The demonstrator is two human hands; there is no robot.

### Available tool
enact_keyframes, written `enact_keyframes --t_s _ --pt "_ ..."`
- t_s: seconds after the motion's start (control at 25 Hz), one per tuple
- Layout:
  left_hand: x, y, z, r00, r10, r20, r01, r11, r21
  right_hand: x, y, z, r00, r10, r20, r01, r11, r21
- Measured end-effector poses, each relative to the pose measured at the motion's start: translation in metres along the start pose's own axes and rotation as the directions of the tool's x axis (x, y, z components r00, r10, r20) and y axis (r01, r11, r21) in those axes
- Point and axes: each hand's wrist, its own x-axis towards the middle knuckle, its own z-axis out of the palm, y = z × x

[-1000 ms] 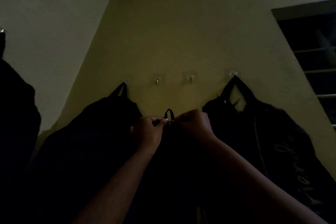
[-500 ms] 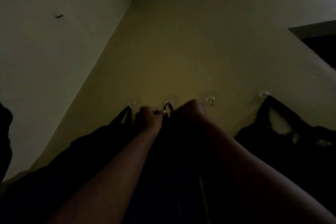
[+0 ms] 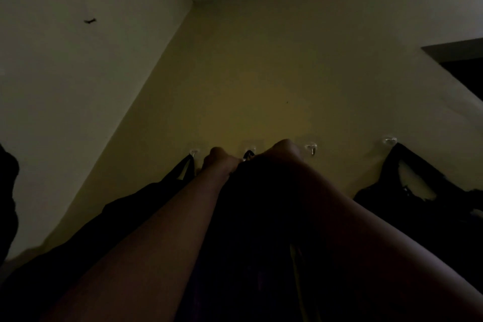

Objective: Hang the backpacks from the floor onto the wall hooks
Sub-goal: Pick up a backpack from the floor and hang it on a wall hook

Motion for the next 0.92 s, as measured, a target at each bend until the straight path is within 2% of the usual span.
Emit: enact_keyframes --t_s 0.2,0.4,0.48,0.64,0.72,0.92 --pt "-0.018 -0.011 -0.002 0.999 0.049 0.003 -0.049 0.997 -0.061 -0.019 0.011 -0.001 0.999 0.011 0.039 -0.014 0.998 0.065" --pt "-0.068 -0.003 -0.024 0.984 0.172 -0.041 -0.177 0.958 -0.224 -0.059 0.023 -0.026 0.975 -0.222 -0.002 0.221 0.967 0.125" --pt "-0.099 0.002 -0.037 0.982 0.186 -0.033 -0.188 0.952 -0.239 -0.085 0.027 -0.042 0.968 -0.251 0.022 0.246 0.960 0.130" --pt "-0.175 0.001 -0.056 0.994 0.106 -0.016 -0.106 0.952 -0.286 -0.147 0.042 -0.074 0.988 -0.132 0.086 0.099 0.945 0.313" --pt "-0.222 -0.001 -0.059 0.998 0.057 0.008 -0.052 0.950 -0.308 -0.179 0.051 -0.092 0.984 -0.067 0.164 0.000 0.924 0.382" --pt "-0.330 -0.009 -0.069 0.991 -0.111 0.079 0.135 0.881 -0.453 -0.262 0.075 -0.137 0.914 0.082 0.398 -0.261 0.869 0.420"
